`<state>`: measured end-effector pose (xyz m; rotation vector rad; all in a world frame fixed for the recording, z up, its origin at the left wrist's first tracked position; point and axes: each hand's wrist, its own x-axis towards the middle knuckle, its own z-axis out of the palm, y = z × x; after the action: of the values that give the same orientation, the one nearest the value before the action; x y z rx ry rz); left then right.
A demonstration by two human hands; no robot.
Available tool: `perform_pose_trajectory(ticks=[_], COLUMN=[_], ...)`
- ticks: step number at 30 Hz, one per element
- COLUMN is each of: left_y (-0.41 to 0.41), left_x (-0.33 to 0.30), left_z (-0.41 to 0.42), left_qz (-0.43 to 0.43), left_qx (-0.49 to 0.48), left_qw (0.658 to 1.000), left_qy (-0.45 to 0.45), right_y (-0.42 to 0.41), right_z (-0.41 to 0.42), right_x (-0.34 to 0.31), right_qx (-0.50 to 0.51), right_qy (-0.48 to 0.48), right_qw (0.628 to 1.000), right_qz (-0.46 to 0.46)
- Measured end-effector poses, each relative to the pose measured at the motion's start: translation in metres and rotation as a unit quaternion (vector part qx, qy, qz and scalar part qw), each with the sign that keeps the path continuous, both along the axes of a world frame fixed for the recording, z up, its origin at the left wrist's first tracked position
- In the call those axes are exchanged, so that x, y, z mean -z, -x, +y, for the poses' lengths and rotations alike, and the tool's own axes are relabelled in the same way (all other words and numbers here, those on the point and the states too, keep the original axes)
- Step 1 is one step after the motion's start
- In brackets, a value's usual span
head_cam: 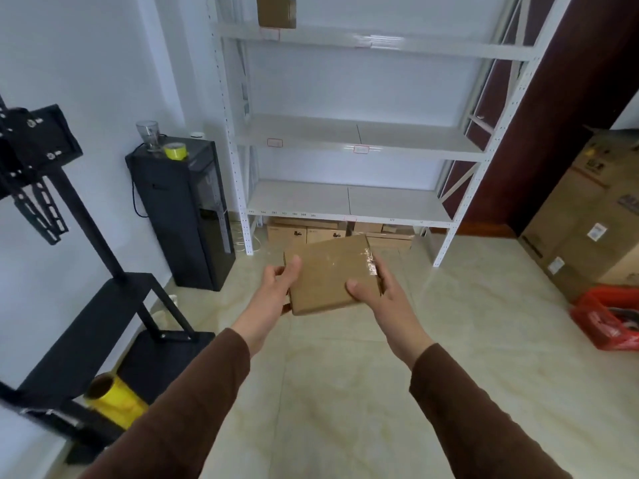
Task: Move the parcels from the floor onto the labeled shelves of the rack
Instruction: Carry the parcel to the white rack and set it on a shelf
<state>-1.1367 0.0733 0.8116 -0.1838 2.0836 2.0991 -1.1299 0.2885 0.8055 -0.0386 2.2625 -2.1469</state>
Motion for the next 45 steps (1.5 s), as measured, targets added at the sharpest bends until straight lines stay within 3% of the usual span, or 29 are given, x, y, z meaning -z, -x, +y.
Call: perform_pose_trajectory(ticks=[4, 9, 13, 19, 28, 38, 45], left_y=[0.076, 0.167, 0.254, 0.383, 0.552, 0.754, 0.880], left_x=[0.002, 0.015, 0.016, -0.001, -0.004, -0.001, 0.002], left_z=[-0.006, -0.008, -0.005, -0.019, -0.071, -0.150, -0.156], left_qz=[0.011, 0.088, 0.149, 0.148, 0.126, 0.088, 0.065], left_qx=[-0.012, 0.007, 0.031, 0.022, -0.056, -0.022, -0.022], left_qw=[1.000, 0.996, 0.988, 0.988, 0.990, 0.995, 0.997], left_qy=[-0.021, 0.020, 0.032, 0.036, -0.043, -0.039, -0.041], right_y=[0.065, 0.166, 0.260, 0.392, 0.568, 0.757, 0.874], right_z=[-0.012, -0.022, -0.027, -0.035, -0.097, -0.180, -0.186], right_x=[0.003, -0.008, -0.012, -0.019, -0.009, 0.001, 0.003], right_qx=[-0.013, 0.058, 0.087, 0.065, 0.024, 0.034, 0.077], right_qy=[-0.030, 0.057, 0.076, 0.103, 0.113, 0.102, 0.084], right_qw=[0.999, 0.996, 0.993, 0.992, 0.993, 0.994, 0.993], right_qz=[0.026, -0.025, -0.029, -0.013, 0.030, 0.015, -0.013])
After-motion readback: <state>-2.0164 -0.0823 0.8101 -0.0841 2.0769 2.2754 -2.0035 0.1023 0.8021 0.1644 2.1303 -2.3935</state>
